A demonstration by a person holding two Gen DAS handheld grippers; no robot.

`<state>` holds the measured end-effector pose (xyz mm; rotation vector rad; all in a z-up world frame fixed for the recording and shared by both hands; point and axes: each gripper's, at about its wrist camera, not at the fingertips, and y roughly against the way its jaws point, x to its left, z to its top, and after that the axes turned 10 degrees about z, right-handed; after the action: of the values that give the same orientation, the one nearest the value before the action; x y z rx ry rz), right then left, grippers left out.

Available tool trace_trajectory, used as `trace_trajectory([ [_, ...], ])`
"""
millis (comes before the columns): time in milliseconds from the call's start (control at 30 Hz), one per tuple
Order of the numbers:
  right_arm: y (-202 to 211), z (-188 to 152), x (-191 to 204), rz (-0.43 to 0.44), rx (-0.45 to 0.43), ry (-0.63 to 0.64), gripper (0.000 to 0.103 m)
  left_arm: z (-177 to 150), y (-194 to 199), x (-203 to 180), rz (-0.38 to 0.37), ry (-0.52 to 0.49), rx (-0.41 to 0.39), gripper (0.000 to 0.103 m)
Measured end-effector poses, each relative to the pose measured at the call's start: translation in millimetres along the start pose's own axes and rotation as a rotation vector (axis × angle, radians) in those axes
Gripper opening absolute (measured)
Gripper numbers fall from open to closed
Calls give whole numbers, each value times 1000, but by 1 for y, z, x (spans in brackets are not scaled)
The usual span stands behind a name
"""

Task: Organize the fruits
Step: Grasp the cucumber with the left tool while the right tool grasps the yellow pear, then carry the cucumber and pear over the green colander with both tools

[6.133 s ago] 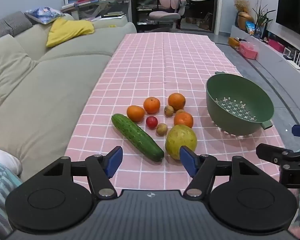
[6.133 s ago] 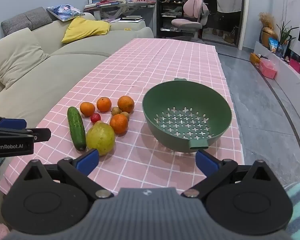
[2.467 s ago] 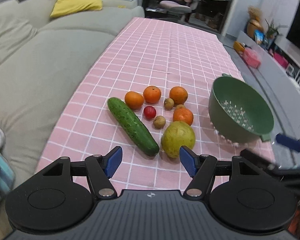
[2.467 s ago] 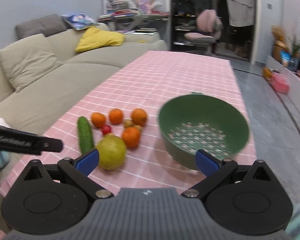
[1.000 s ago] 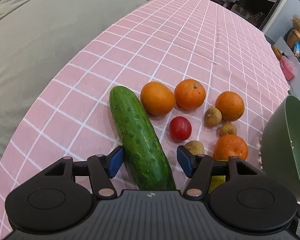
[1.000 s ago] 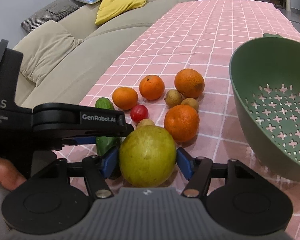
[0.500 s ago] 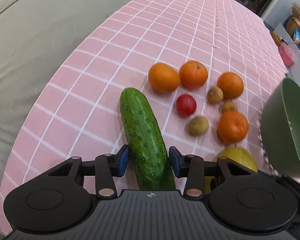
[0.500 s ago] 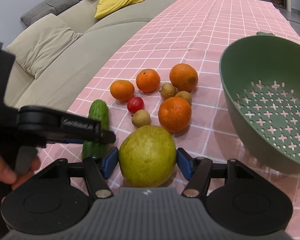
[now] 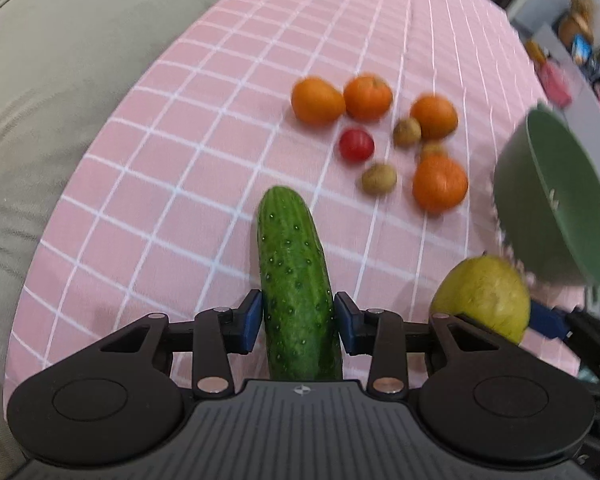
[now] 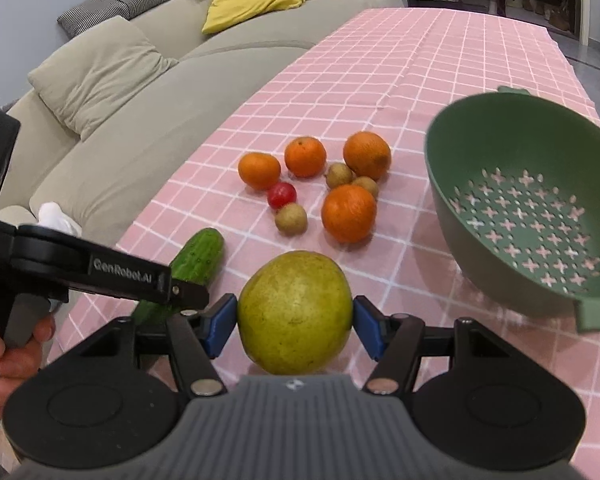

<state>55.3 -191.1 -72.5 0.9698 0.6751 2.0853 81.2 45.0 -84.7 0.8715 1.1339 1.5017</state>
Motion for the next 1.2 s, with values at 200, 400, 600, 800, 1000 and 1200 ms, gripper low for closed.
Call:
trace_trajectory([
  [200, 3, -10, -1, -26, 30, -1, 60, -8, -9, -6, 35, -38, -7, 45],
  [400, 3, -13, -4, -39, 42, -21, 60, -10, -11, -6, 31, -38, -26, 43],
  [600, 11, -13, -1, -40, 29, -12, 60, -11, 2, -5, -1, -28, -63, 42],
  [800, 30, -8, 5, -35, -16, 12, 60, -7, 35, -13, -62, -57, -114, 42],
  [1000, 62, 0, 6, -59, -96, 38, 60, 0, 71, -33, -97, -111, -197, 42],
  [1200, 94, 14, -4, -112, -188, 46, 60, 16, 104, -64, -152, -167, -274, 42],
])
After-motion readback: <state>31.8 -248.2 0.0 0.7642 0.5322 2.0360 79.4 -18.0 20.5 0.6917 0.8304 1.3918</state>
